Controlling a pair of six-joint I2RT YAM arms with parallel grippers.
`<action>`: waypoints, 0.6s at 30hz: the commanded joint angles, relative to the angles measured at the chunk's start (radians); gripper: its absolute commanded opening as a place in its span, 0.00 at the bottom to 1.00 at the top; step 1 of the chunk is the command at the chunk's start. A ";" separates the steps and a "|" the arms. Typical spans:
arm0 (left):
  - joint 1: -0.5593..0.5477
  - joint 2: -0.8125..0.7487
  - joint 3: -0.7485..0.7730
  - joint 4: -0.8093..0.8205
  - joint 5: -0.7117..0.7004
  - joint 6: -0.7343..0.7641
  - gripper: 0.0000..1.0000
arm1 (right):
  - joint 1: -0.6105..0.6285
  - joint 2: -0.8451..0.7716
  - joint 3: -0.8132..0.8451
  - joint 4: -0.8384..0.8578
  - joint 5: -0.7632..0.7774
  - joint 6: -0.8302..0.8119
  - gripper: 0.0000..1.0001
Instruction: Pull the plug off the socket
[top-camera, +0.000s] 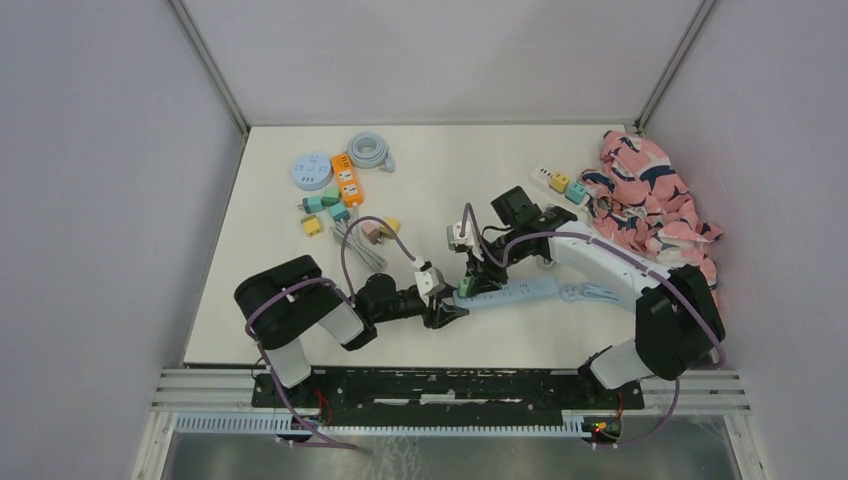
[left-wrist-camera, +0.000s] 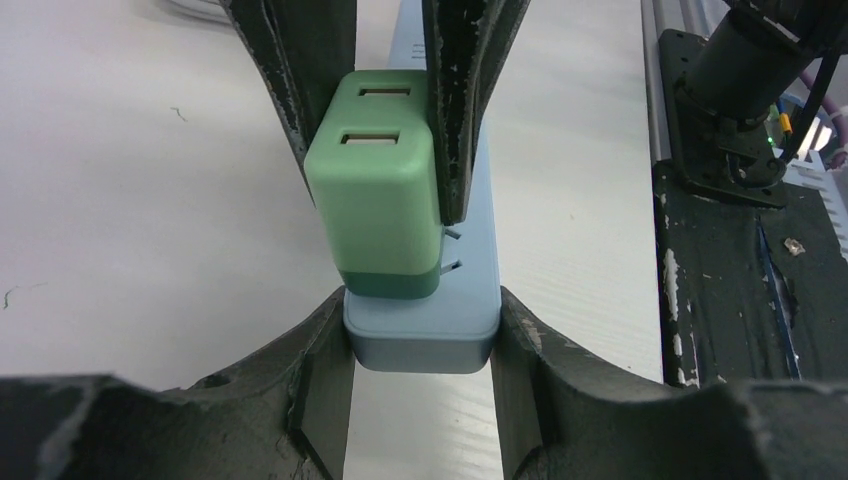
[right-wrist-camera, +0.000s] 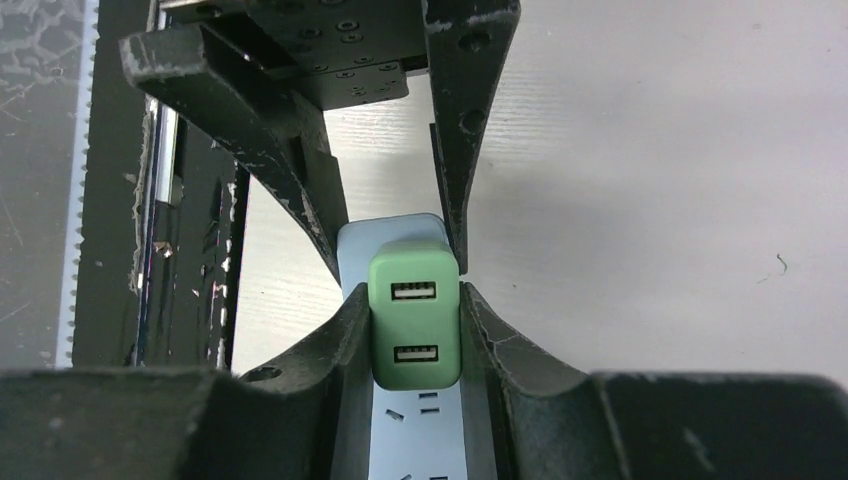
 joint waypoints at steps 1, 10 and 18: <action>0.023 0.027 -0.025 -0.071 -0.036 -0.041 0.03 | -0.065 -0.098 0.019 -0.142 -0.156 -0.305 0.00; 0.036 0.036 0.001 -0.092 -0.014 -0.063 0.03 | 0.118 -0.038 0.063 -0.035 -0.223 -0.103 0.00; 0.037 0.022 -0.025 -0.090 -0.030 -0.061 0.03 | -0.049 -0.051 0.047 0.013 -0.147 -0.035 0.00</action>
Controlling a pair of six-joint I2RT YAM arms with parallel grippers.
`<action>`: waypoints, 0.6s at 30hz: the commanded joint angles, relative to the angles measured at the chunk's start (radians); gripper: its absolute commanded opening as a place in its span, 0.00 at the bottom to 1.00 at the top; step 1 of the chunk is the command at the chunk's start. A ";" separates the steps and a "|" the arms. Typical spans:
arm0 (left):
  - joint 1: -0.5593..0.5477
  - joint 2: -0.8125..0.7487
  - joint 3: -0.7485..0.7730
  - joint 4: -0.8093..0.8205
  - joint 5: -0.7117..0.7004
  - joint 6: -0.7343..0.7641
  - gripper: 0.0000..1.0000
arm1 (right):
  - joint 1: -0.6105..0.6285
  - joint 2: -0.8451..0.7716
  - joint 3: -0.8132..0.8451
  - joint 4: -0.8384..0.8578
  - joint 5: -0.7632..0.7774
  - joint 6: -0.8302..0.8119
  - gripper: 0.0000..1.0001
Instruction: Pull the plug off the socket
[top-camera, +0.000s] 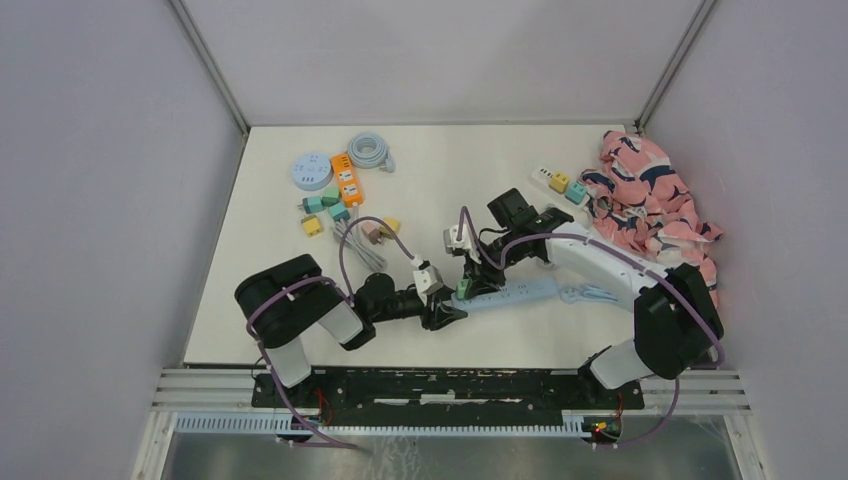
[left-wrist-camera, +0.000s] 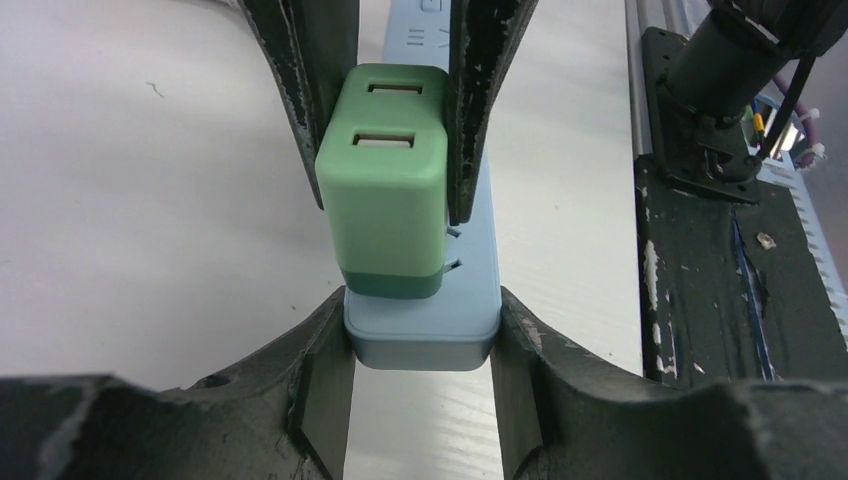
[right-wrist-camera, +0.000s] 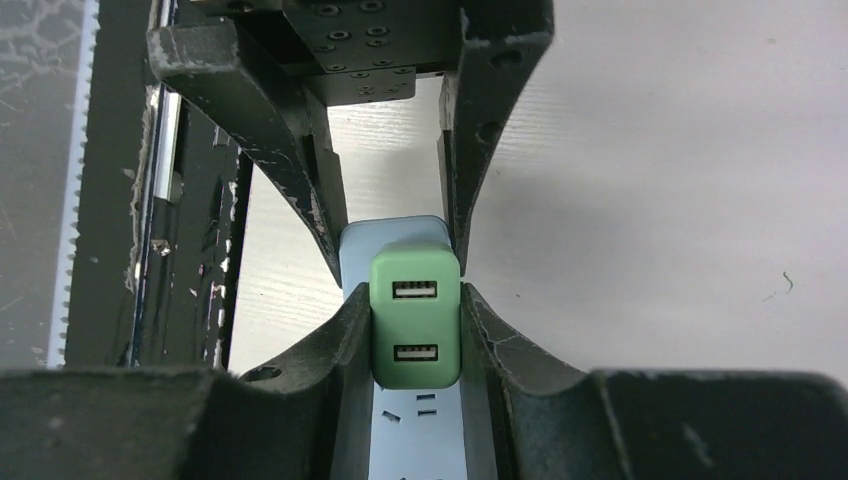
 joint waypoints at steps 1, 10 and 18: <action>0.015 0.015 -0.018 -0.085 -0.077 -0.012 0.03 | -0.084 -0.068 0.040 -0.019 -0.148 -0.035 0.00; 0.017 0.029 0.006 -0.094 -0.069 -0.020 0.03 | 0.081 -0.039 0.039 0.012 -0.221 -0.025 0.00; 0.016 0.018 -0.014 -0.093 -0.083 -0.018 0.03 | -0.039 -0.039 0.051 0.035 -0.153 0.033 0.00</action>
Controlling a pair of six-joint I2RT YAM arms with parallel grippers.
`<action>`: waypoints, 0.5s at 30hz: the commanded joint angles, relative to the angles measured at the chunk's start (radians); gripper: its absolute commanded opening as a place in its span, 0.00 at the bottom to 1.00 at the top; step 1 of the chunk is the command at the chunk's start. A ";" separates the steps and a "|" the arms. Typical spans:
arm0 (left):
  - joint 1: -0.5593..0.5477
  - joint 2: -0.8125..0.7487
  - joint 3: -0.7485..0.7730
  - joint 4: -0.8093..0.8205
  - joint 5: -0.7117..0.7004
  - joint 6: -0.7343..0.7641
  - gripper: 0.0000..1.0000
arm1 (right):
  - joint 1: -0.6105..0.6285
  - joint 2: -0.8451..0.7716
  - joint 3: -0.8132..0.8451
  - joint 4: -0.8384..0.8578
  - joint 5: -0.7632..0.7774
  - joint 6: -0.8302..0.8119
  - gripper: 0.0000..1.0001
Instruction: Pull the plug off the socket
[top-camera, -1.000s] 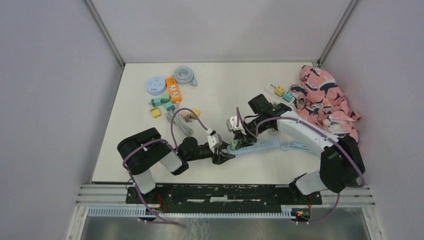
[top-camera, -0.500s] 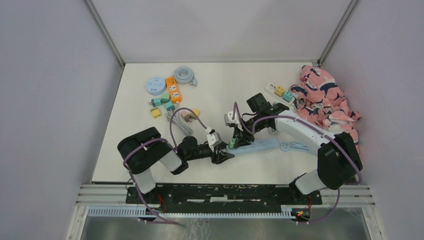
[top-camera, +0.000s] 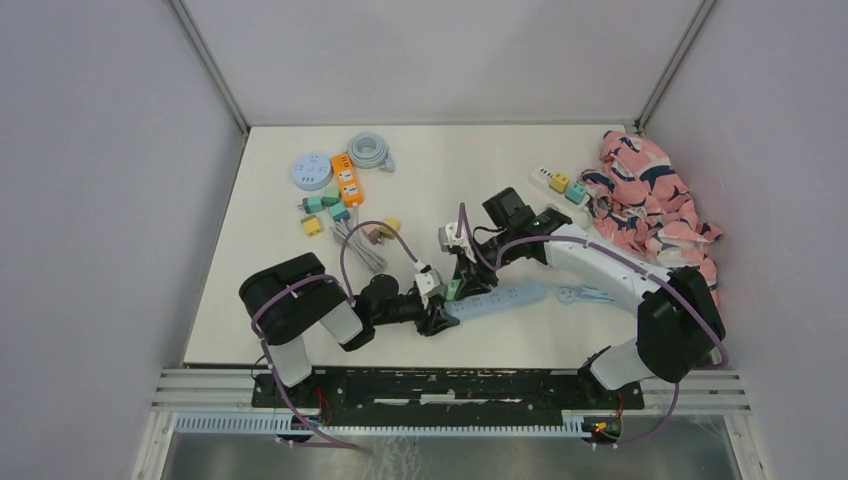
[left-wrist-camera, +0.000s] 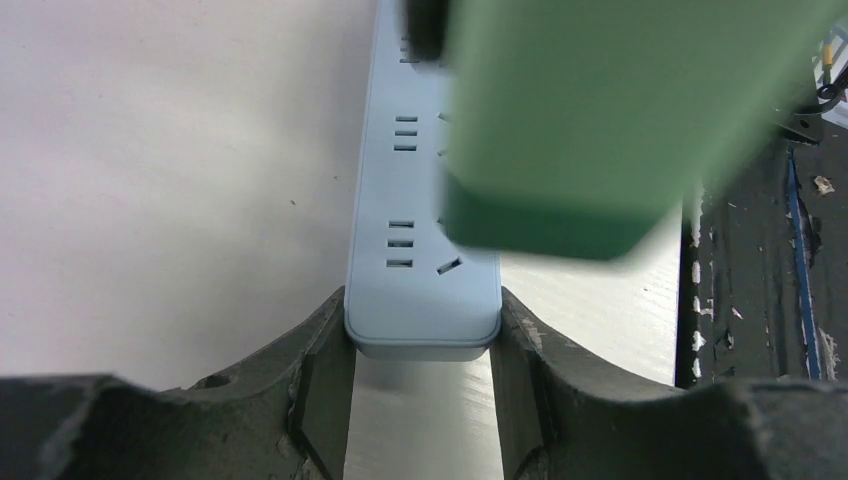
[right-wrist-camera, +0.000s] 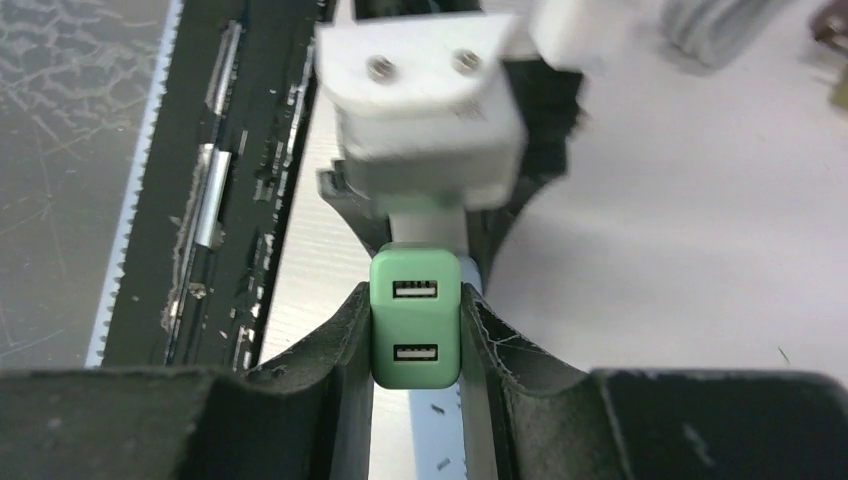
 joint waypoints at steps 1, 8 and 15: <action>0.007 -0.003 -0.006 0.024 -0.051 -0.014 0.03 | -0.096 -0.036 0.040 -0.065 -0.032 -0.072 0.00; 0.011 0.003 0.008 0.004 -0.108 -0.024 0.13 | -0.136 -0.031 0.092 -0.197 -0.108 -0.135 0.00; 0.011 -0.040 -0.016 -0.011 -0.174 -0.059 0.73 | -0.158 0.023 0.137 -0.257 -0.173 -0.124 0.01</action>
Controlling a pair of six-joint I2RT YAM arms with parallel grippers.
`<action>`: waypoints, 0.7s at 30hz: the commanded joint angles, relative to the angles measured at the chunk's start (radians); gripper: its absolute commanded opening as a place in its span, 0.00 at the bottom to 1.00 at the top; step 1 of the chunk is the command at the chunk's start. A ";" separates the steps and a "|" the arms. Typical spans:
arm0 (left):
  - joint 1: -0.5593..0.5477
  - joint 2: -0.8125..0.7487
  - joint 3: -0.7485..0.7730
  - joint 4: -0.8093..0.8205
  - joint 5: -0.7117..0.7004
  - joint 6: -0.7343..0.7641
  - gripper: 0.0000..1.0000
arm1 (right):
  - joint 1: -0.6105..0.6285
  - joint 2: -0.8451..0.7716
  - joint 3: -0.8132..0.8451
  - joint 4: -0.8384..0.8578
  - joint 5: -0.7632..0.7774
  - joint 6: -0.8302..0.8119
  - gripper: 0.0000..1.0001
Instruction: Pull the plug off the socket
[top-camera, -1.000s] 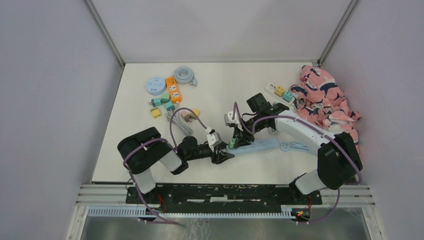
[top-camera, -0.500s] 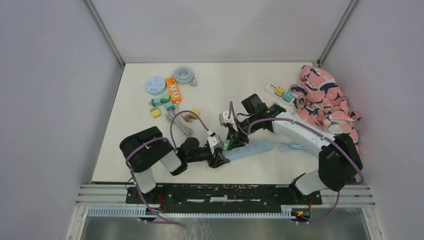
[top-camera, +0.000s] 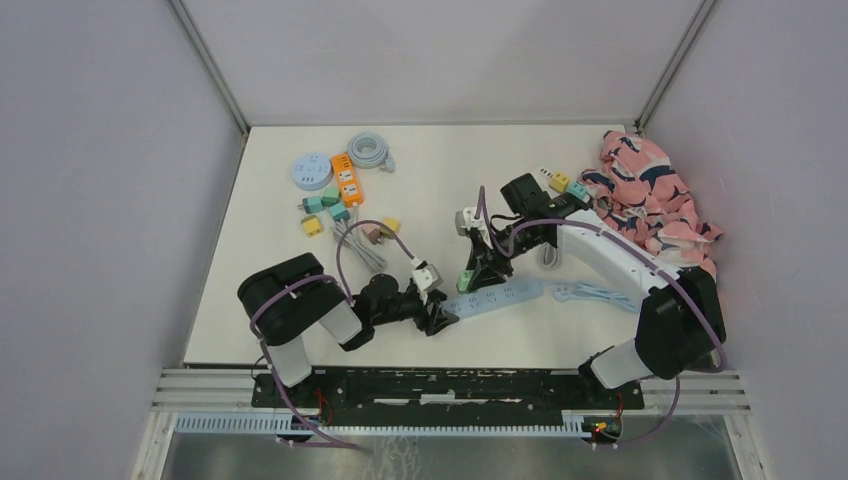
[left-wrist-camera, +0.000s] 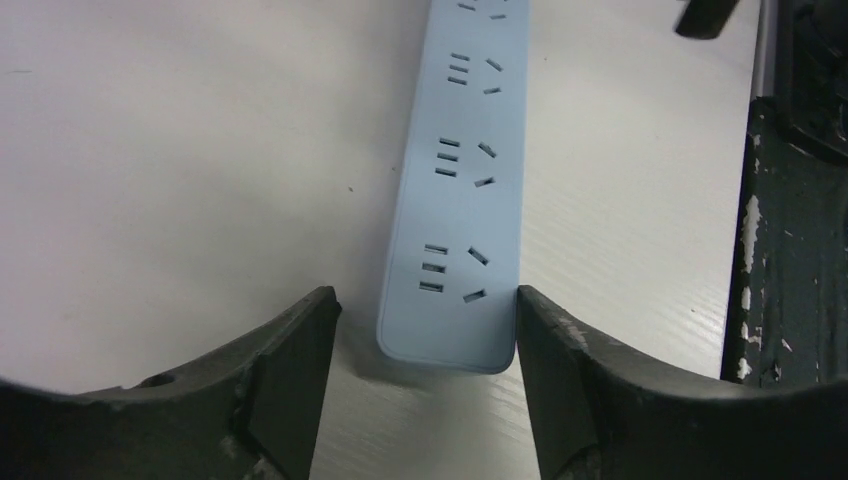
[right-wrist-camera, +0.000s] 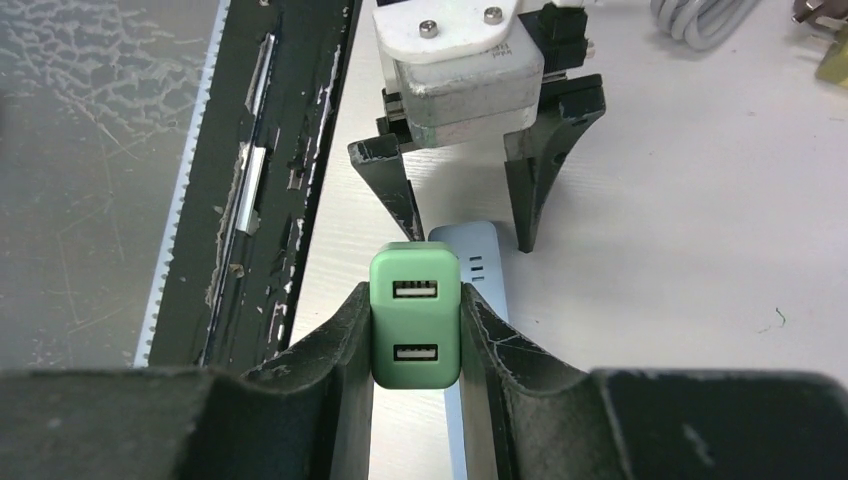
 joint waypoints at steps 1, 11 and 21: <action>0.011 -0.045 -0.016 0.003 -0.095 -0.046 0.76 | -0.017 0.024 0.060 -0.053 -0.094 -0.017 0.01; 0.012 -0.235 -0.064 -0.113 -0.173 -0.059 0.84 | -0.057 0.047 0.084 -0.060 -0.147 0.042 0.01; 0.011 -0.589 -0.083 -0.330 -0.245 -0.099 0.91 | -0.078 0.055 0.103 -0.055 -0.220 0.106 0.02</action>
